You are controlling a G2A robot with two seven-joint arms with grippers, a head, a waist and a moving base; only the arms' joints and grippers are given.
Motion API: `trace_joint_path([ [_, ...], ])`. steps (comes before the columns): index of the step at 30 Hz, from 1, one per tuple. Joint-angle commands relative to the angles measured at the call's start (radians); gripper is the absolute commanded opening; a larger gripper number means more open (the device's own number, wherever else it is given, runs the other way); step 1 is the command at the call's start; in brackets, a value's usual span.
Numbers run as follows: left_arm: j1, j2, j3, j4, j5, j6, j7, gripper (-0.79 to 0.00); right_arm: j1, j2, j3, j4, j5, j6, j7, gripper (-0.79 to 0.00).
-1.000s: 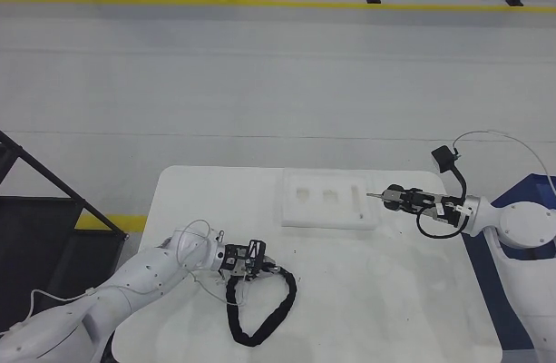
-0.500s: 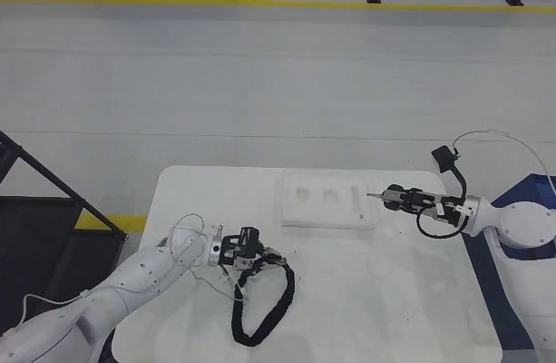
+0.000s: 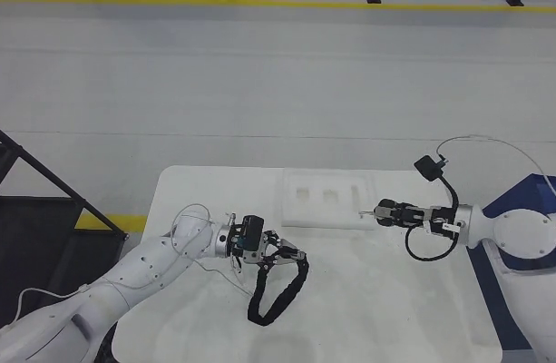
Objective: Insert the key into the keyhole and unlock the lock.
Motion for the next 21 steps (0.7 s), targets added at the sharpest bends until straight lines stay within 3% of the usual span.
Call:
trace_joint_path([
  [1, -0.008, -0.005, 0.001, -0.014, -0.021, 0.002, 0.002, -0.785, -0.032, 0.005, 0.018, -0.084, -0.006, 0.006, 0.015, -0.785],
  [8, -0.036, -0.036, 0.019, -0.037, -0.099, 0.011, 0.011, -0.785, -0.113, 0.02, 0.083, -0.235, 0.007, -0.013, 0.067, -0.785],
  [18, -0.111, -0.102, 0.089, 0.029, -0.177, 0.089, 0.089, -0.785, -0.128, 0.026, 0.111, -0.257, 0.042, 0.006, 0.031, -0.785],
  [21, -0.111, -0.102, 0.089, 0.029, -0.177, 0.089, 0.089, -0.785, -0.128, 0.026, 0.111, -0.257, 0.042, 0.006, 0.031, -0.785],
])
